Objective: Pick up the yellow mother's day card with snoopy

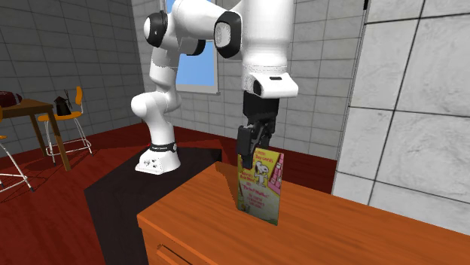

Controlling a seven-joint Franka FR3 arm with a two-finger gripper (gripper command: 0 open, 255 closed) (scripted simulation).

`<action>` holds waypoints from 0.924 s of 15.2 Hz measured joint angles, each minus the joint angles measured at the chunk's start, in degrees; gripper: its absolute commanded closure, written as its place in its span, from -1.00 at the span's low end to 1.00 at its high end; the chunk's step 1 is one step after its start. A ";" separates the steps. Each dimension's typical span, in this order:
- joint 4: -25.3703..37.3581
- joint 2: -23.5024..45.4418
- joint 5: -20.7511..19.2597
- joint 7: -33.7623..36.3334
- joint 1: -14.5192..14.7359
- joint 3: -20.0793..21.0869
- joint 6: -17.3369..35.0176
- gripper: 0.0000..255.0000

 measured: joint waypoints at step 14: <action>1.23 0.02 -0.05 0.15 -0.08 -0.03 -1.17 1.00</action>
